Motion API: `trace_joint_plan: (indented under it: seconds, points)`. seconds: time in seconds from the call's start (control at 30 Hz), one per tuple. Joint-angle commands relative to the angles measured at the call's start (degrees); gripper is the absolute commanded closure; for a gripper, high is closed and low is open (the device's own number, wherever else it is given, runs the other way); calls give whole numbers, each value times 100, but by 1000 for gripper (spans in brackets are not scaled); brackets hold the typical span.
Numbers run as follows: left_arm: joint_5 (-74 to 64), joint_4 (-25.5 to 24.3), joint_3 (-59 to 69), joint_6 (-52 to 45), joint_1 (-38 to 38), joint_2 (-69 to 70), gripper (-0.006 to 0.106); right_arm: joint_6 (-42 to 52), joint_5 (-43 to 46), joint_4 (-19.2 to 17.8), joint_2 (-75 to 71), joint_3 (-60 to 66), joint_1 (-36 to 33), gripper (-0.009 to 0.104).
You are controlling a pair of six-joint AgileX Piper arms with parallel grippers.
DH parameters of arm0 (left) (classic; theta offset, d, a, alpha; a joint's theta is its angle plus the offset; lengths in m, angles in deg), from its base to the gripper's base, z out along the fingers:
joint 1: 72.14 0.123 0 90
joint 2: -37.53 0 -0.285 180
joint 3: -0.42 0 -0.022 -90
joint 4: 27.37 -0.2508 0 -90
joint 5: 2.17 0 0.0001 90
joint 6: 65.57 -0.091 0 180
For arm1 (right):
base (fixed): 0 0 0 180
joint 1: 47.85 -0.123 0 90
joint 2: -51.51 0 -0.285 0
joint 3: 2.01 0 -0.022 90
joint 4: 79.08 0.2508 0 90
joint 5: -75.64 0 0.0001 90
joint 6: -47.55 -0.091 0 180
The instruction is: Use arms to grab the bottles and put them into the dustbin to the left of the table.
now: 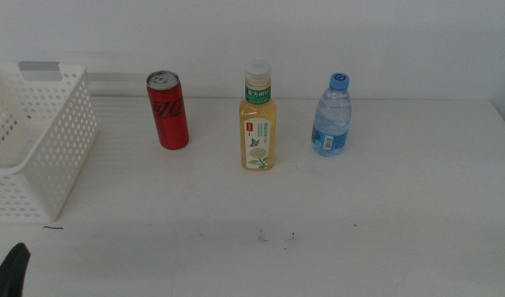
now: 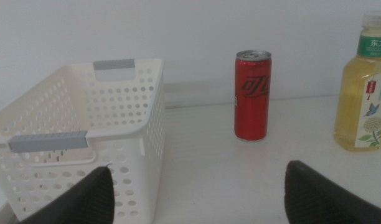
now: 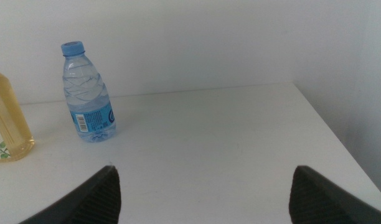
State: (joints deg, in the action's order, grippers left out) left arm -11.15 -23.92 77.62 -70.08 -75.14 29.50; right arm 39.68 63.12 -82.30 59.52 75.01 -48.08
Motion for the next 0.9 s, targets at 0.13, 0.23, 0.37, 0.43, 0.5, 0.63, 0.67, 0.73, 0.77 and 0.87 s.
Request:
trace_joint_plan:
  seconds: [0.13, 0.23, 0.37, 0.43, 0.5, 0.63, 0.67, 0.73, 0.77, 0.87]
  points:
    - [544, 7, 2, -2, -42, -482, 7, 17, 56, -68, -22, 19, 29, 7]
    - [1943, -6, 2, -2, -149, -1893, 7, 17, 56, -68, -22, 19, 29, 7]
    - [4172, -6, 2, 97, -394, -4278, 7, 17, 56, -68, -22, 19, 29, 7]
    - [5180, -47, 2, 139, -446, -5302, 7, 17, 56, -68, -22, 19, 29, 7]
    - [6215, -246, 2, 348, -446, -6356, 7, 17, 56, -68, -22, 19, 29, 7]
    - [7895, -542, 2, 451, -446, -7881, 7, 17, 56, -68, -22, 19, 29, 7]
    - [7895, -586, 2, 451, -446, -8280, 7, 17, 56, -68, -22, 19, 29, 7]
    - [7895, -655, 2, 686, -446, -8703, 7, 17, 56, -68, -22, 19, 29, 7]
    - [7895, -700, 2, 761, -446, -8871, 7, 17, 56, -68, -22, 19, 29, 7]
    - [7895, -804, 2, 774, -446, -9035, 7, 17, 56, -68, -22, 19, 29, 7]
